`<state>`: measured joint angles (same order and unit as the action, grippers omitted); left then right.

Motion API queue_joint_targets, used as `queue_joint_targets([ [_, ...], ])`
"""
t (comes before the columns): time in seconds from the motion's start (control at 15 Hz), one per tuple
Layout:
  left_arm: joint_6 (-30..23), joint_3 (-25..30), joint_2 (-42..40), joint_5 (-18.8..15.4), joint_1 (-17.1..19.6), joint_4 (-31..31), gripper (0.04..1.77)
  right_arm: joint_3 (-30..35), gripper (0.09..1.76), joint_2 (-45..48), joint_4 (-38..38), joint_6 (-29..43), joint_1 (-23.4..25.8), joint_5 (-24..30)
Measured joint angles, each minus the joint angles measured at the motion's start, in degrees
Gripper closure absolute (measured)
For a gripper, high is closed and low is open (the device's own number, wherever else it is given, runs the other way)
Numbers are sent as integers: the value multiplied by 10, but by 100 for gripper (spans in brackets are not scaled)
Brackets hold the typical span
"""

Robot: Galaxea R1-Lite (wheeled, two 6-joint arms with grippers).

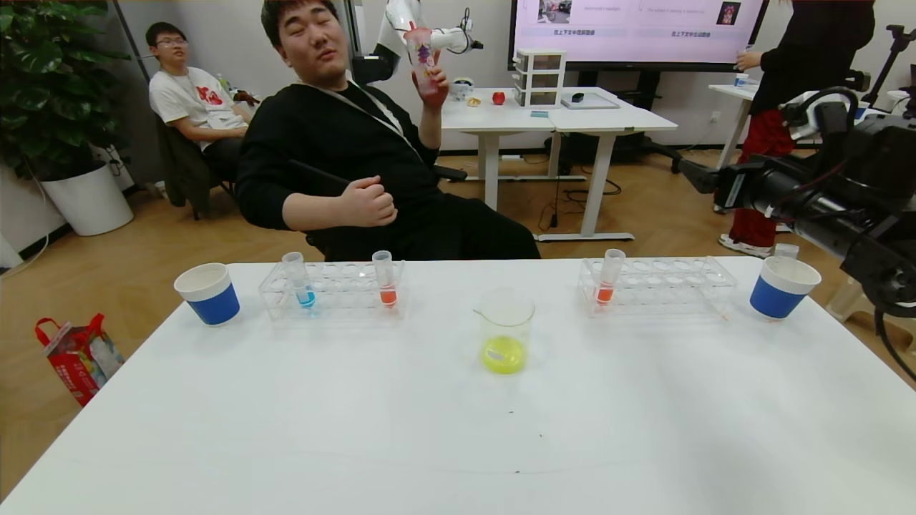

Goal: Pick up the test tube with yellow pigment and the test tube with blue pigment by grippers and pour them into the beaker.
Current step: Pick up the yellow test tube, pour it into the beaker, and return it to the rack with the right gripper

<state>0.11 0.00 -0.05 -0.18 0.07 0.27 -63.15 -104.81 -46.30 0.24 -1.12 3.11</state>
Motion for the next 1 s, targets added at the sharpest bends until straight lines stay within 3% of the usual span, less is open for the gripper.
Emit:
queue_joint_targets([
  [0.4, 0, 0, 0, 0, 0, 0, 6, 120, 11, 214, 19, -2, -31, -29],
  [1.0, 0, 0, 0, 0, 0, 0, 6, 321, 11, 591, 23, -53, 5, -25],
])
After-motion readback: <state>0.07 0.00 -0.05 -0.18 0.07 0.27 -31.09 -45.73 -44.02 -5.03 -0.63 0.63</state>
